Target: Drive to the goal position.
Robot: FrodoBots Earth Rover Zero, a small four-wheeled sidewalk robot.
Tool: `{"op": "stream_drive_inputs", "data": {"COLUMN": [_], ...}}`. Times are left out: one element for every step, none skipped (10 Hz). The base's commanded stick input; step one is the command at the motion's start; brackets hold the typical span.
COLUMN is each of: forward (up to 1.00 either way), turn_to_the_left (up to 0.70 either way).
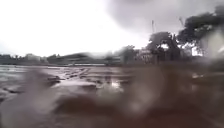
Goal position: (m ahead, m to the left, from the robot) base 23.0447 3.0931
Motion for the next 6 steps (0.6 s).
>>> {"op": "stream_drive_inputs", "data": {"forward": [0.45,0.45,0.45,0.45,0.45,0.45], "turn_to_the_left": [0.00,0.00,0.00,0.00,0.00,0.00]}}
